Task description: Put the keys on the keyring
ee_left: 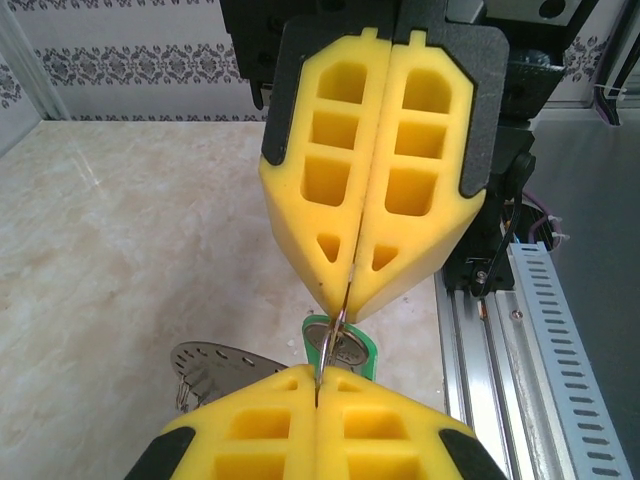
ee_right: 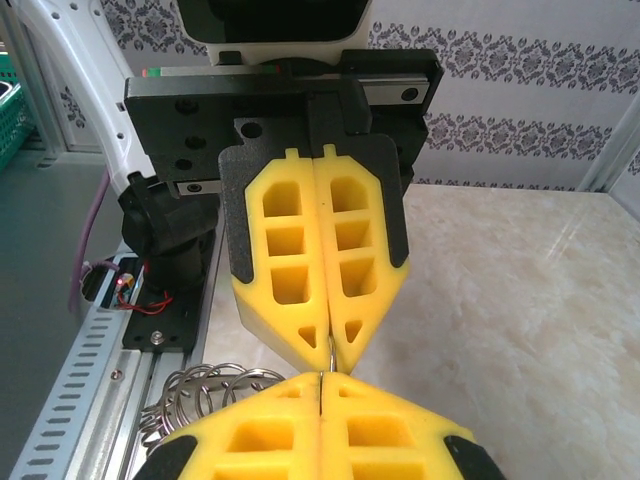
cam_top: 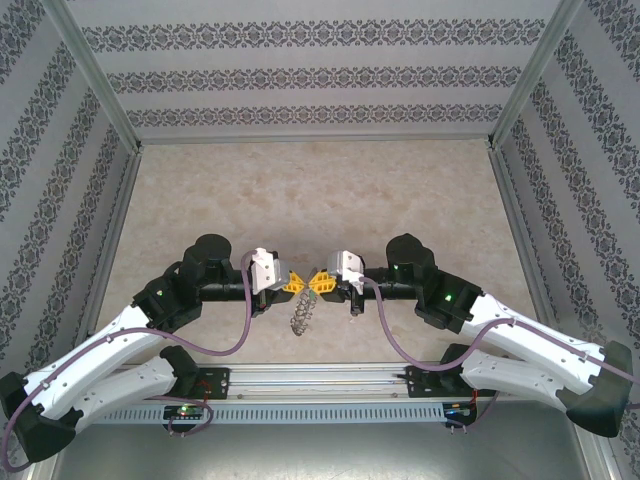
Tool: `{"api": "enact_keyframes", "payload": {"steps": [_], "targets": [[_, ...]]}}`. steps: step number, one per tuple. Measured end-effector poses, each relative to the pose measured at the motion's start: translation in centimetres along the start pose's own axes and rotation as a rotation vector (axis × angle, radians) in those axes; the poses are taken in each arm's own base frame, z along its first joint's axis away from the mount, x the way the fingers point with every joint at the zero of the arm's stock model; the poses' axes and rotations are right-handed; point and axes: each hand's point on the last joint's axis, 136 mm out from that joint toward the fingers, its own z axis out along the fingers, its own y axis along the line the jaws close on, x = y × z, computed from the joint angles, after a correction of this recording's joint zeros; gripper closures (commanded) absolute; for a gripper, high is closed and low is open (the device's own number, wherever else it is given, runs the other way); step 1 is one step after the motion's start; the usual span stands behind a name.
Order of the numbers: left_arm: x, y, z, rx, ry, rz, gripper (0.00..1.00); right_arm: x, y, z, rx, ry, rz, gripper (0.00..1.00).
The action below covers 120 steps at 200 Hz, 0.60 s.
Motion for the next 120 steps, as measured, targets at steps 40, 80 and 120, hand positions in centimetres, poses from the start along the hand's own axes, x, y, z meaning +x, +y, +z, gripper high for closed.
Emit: {"api": "enact_keyframes", "payload": {"steps": [40, 80, 120], "targets": [[0.12, -0.09, 0.00, 0.004, 0.005, -0.003, 1.00, 0.03, 0.18, 0.00, -0.010, 0.001, -0.007, 1.00], [0.12, -0.08, 0.01, 0.004, 0.006, -0.004, 1.00, -0.03, 0.39, 0.01, -0.023, -0.003, -0.024, 1.00], [0.20, -0.04, 0.11, 0.005, 0.009, -0.006, 1.00, 0.11, 0.48, 0.12, -0.032, 0.004, -0.037, 1.00]]}}
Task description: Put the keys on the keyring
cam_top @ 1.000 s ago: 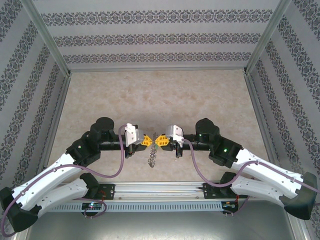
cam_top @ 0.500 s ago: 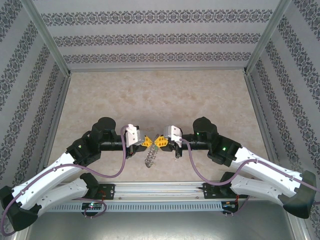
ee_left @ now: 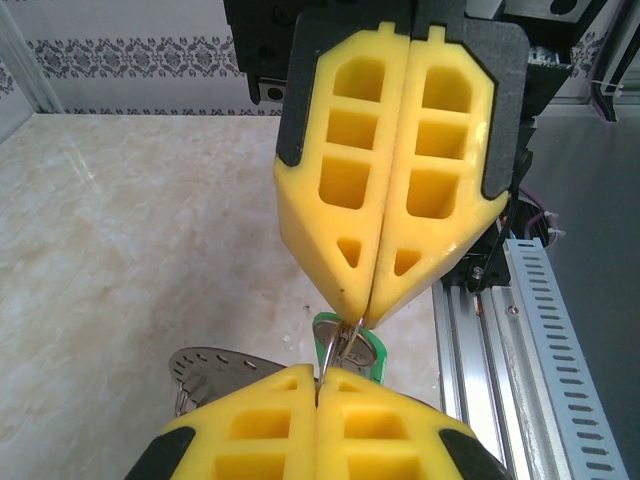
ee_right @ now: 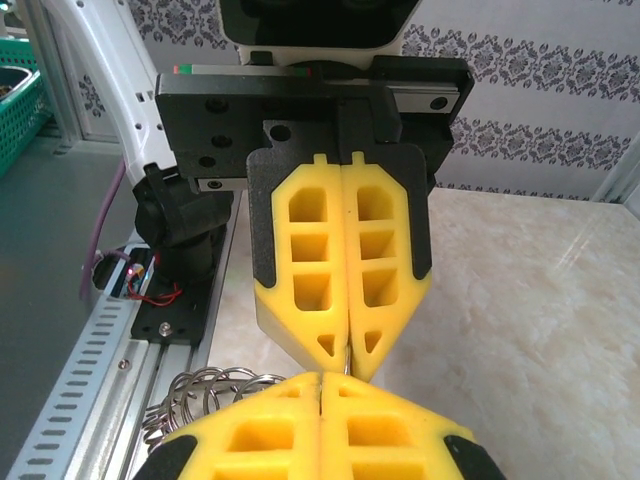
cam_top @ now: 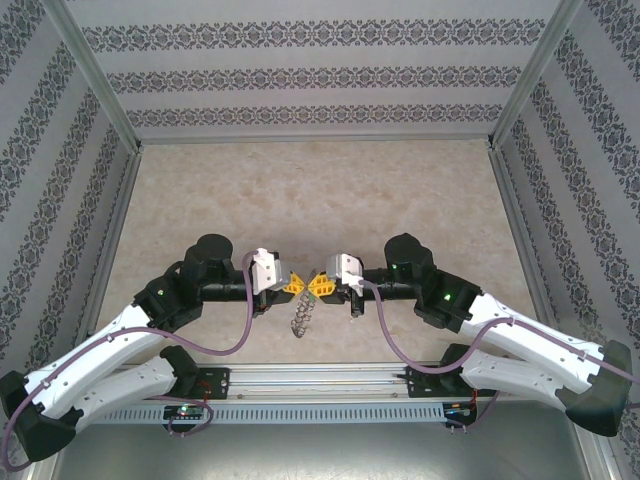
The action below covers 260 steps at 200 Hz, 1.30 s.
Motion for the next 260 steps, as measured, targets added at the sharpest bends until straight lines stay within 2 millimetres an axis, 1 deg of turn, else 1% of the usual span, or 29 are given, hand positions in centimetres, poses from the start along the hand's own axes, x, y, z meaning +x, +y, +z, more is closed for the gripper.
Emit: {"api": "enact_keyframes", "payload": {"steps": [64, 112, 162, 202, 231, 249, 260], "targets": [[0.0, -0.1, 0.0, 0.001, -0.002, 0.000, 1.00, 0.0, 0.1, -0.1, 0.000, 0.003, -0.048, 1.00], [-0.1, -0.2, 0.0, 0.008, -0.003, -0.008, 1.00, 0.0, 0.2, -0.6, 0.015, 0.002, -0.102, 1.00], [-0.1, -0.1, 0.1, 0.008, -0.003, -0.029, 1.00, 0.8, 0.2, -0.5, 0.018, 0.017, -0.122, 1.00], [-0.6, 0.0, 0.1, 0.002, -0.023, -0.040, 1.00, 1.2, 0.0, -0.5, 0.034, 0.021, -0.132, 1.00], [-0.8, 0.2, 0.2, -0.004, -0.034, -0.045, 1.00, 1.1, -0.1, -0.6, 0.049, 0.012, -0.144, 0.84], [-1.5, 0.6, 0.1, -0.023, -0.058, -0.035, 1.00, 1.5, 0.2, -0.7, 0.047, 0.013, -0.139, 0.78], [-1.8, 0.8, 0.1, -0.035, -0.071, -0.029, 1.00, 1.7, 0.4, -0.9, 0.049, 0.012, -0.139, 0.76]]}}
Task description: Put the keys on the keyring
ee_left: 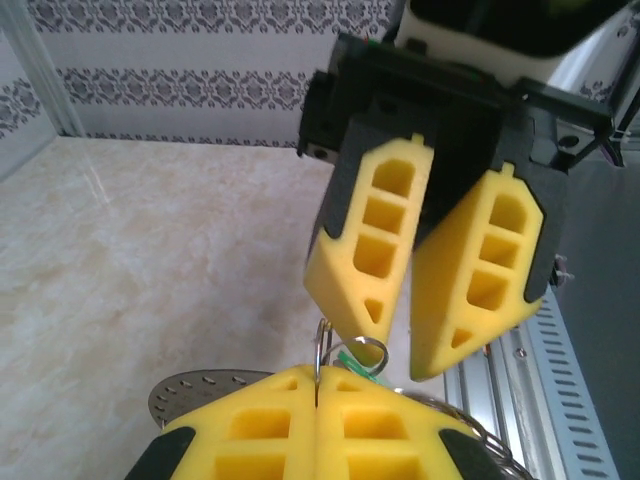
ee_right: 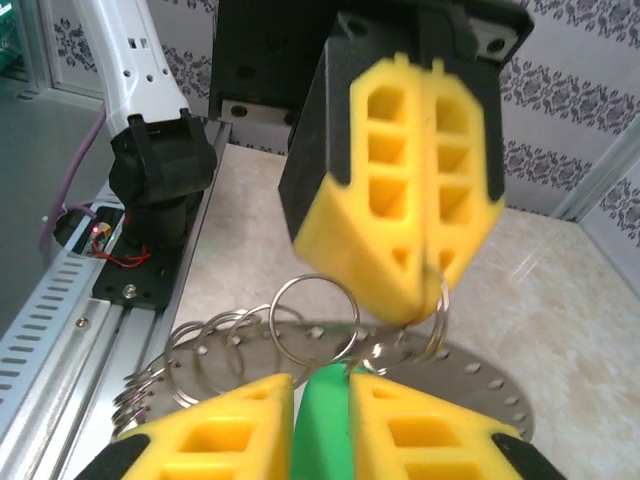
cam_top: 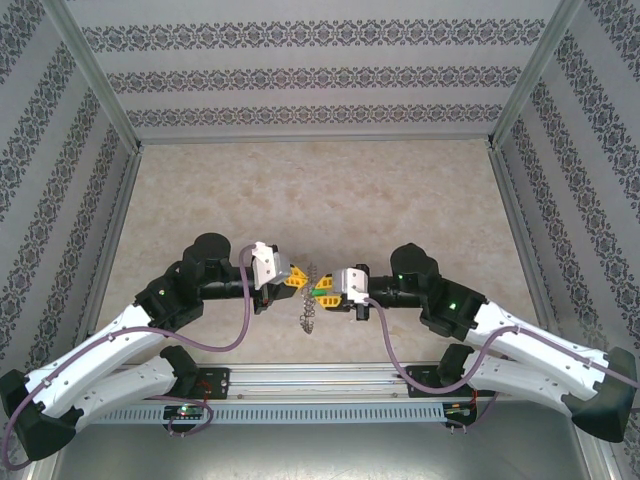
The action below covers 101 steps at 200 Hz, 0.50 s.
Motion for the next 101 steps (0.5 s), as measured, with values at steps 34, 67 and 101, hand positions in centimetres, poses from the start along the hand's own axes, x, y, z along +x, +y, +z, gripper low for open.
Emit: {"api": "enact_keyframes", "payload": {"steps": [34, 67, 101], "targets": [[0.1, 0.2, 0.0, -0.021, -0.021, 0.011, 1.00, 0.2, -0.1, -1.2, 0.056, -0.011, 0.019, 0.75], [0.8, 0.3, 0.0, -0.033, -0.030, 0.010, 1.00, -1.3, -1.1, -2.9, 0.152, -0.064, 0.050, 0.75], [1.0, 0.1, 0.2, -0.026, -0.074, -0.007, 1.00, -1.5, -1.7, -3.0, 0.178, -0.077, 0.104, 0.74]]}}
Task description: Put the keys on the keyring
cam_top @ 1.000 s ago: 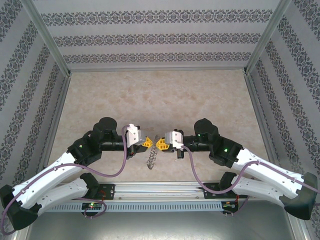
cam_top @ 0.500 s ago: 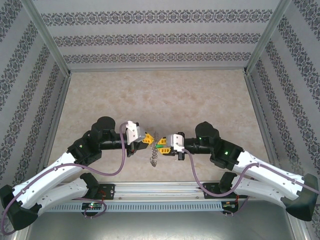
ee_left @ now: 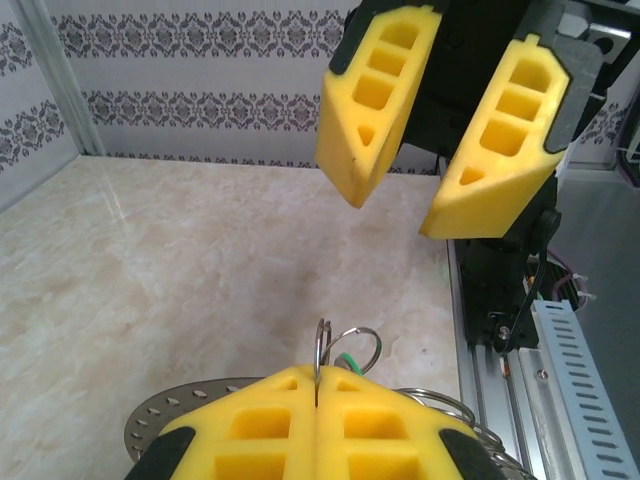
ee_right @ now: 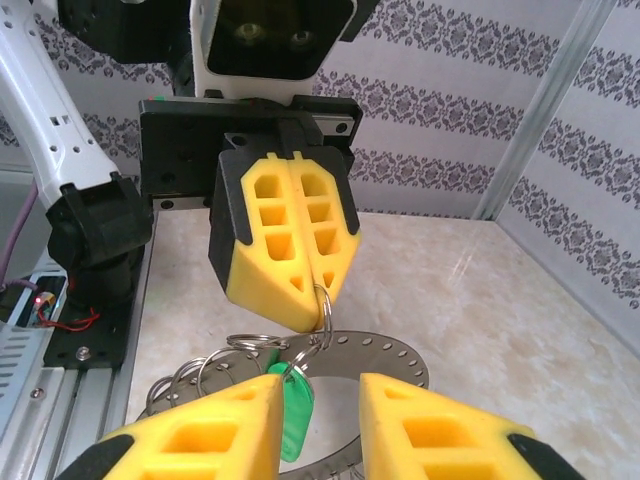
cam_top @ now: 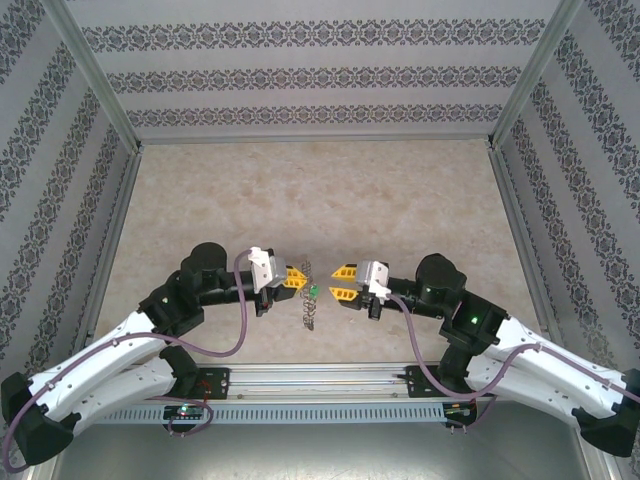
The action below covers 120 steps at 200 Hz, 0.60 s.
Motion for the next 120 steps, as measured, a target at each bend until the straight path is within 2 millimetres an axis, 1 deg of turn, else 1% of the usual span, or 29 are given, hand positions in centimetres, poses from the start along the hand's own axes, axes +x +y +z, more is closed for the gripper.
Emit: {"api": "enact_keyframes", "payload": {"steps": [31, 80, 120], "targets": [[-0.3, -0.7, -0.2, 0.031, -0.064, -0.022, 1.00, 0.2, 0.1, 0.7, -0.023, 0.019, 0.038, 0.74], [-2.4, -1.9, -1.4, 0.065, -0.153, -0.011, 1.00, -1.2, 0.7, 1.6, -0.094, 0.003, 0.058, 0.75], [-2.5, -2.0, -1.4, 0.078, -0.161, -0.016, 1.00, -1.2, 1.3, 2.4, -0.147, 0.010, 0.067, 0.75]]}}
